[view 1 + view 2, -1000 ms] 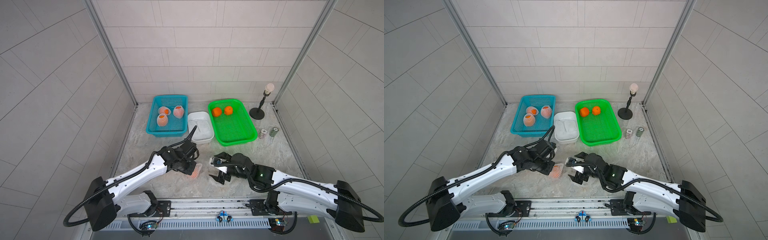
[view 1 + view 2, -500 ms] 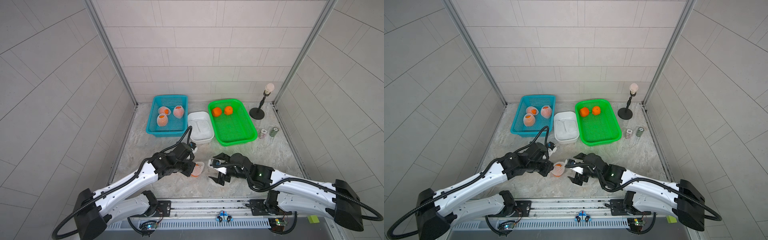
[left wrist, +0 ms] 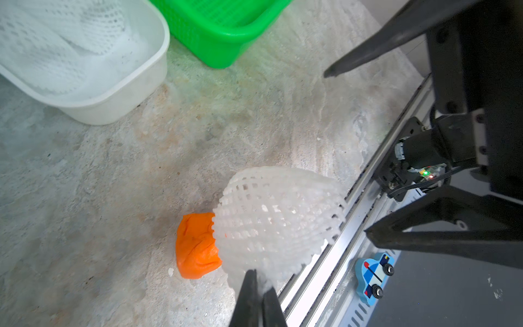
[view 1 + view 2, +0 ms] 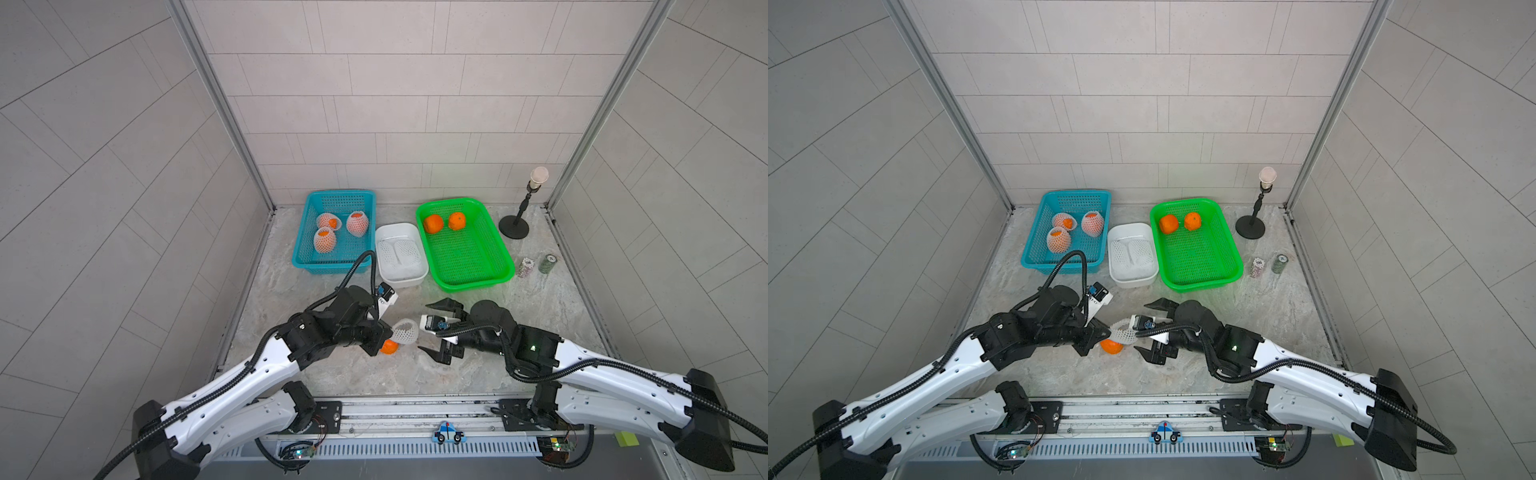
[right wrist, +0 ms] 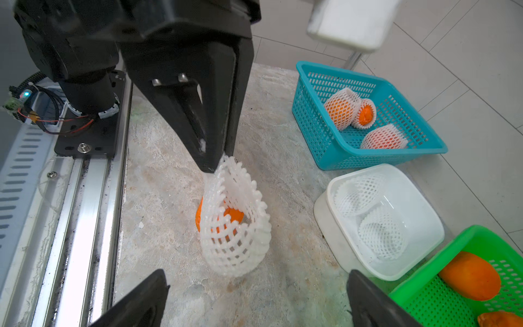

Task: Remove foam nets from oranges
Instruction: Place the foam net into the storage box.

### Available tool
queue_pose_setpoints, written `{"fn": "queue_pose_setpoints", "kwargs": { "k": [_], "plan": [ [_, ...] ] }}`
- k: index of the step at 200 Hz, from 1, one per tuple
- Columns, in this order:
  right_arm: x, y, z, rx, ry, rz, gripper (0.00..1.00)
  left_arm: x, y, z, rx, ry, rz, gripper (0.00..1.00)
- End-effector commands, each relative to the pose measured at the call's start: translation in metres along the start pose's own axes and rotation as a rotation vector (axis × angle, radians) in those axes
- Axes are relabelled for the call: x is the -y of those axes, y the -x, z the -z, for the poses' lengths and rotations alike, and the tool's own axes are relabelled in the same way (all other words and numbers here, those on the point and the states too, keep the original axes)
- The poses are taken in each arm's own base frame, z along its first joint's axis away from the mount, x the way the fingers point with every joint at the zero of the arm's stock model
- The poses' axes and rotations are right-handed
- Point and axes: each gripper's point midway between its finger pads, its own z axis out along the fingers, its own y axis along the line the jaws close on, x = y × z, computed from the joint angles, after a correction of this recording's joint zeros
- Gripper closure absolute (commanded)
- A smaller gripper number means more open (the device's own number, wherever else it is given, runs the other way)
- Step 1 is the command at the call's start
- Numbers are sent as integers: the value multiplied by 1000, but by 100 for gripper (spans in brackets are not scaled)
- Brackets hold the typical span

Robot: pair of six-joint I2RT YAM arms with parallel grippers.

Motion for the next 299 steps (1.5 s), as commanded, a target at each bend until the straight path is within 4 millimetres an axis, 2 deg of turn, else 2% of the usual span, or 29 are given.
{"fn": "queue_pose_setpoints", "kwargs": {
  "k": [1, 55, 86, 127, 143, 148, 157, 165, 215, 224, 248, 258, 261, 274, 299],
  "plan": [
    [-2, 24, 5, 100, 33, 27, 0, 16, 7, 5, 66, -87, -85, 100],
    [-4, 24, -4, 117, 62, 8, 2, 34, 17, 11, 129, -186, -112, 100],
    [-14, 24, -7, 119, 132, 2, 10, 36, 22, 15, 155, -192, -110, 100],
    [-17, 18, -6, 97, 152, -21, 21, 31, 36, 17, 232, -160, -95, 100],
    [-17, 16, -5, 86, 155, -30, 39, 34, 42, 17, 263, -176, -85, 100],
    [-16, 15, -5, 83, 154, -32, 50, 35, 43, 17, 269, -180, -84, 100],
    [-15, 15, -5, 77, 147, -35, 76, 36, 45, 18, 273, -184, -84, 100],
    [-12, 14, -4, 74, 132, -37, 88, 36, 45, 18, 272, -186, -84, 100],
    [-4, 13, 3, 70, 77, -50, 90, 32, 47, 17, 280, -160, -83, 100],
    [-3, 12, 4, 64, 72, -61, 91, 30, 47, 17, 281, -147, -80, 89],
    [6, 8, 6, 18, 29, -128, 96, 18, 54, 21, 305, -78, -47, 40],
    [15, 5, 8, -15, -20, -174, 99, 11, 57, 22, 319, -36, -22, 25],
    [17, 3, 9, -29, -34, -187, 100, 11, 61, 30, 350, -27, -17, 22],
    [31, 0, 13, -68, -94, -233, 100, -1, 68, 39, 400, 39, 27, 10],
    [68, -4, 21, -137, -242, -362, 100, -20, 78, 49, 468, 133, 120, 0]
  ]
}}
